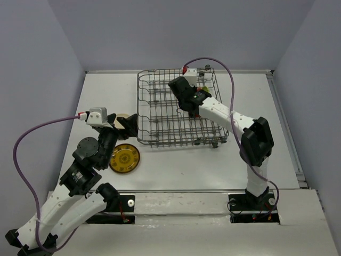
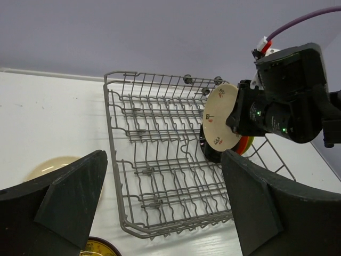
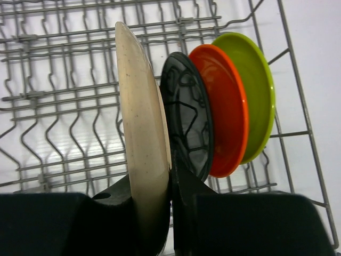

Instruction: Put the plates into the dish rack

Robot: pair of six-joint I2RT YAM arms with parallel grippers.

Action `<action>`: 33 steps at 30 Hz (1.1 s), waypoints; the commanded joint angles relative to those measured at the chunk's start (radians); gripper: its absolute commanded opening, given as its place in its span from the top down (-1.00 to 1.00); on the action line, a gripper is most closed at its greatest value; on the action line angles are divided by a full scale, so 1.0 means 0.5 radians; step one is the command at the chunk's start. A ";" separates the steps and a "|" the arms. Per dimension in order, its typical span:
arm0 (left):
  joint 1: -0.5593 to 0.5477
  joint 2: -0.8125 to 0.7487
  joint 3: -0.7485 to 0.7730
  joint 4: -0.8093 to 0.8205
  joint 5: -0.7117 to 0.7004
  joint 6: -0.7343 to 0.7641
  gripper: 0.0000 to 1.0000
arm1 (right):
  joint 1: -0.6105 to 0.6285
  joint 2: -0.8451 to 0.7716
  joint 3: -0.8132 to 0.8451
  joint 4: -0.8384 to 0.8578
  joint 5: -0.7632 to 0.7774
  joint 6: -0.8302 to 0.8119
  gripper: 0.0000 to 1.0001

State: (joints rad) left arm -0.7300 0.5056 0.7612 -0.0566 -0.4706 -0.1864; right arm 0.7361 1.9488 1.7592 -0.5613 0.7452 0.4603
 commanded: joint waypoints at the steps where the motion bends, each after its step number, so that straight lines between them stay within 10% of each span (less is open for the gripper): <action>1: 0.015 -0.020 0.002 0.098 0.021 -0.032 -0.98 | -0.003 0.020 0.129 0.006 0.246 -0.003 0.86; 22: 0.024 0.059 -0.010 0.098 -0.007 -0.035 -0.98 | -0.021 0.413 0.243 0.003 0.169 -0.111 0.86; 28: 0.046 0.157 -0.007 0.086 -0.102 -0.060 -0.98 | -0.021 0.364 0.298 0.006 0.169 -0.156 -0.01; 33: 0.073 0.240 0.002 0.058 -0.145 -0.087 -0.98 | -0.021 0.247 0.344 0.030 0.102 -0.270 -0.02</action>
State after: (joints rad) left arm -0.7044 0.5968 0.7612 -0.0536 -0.4942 -0.2119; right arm 0.7311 2.1612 1.8751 -0.5762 0.7921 0.3721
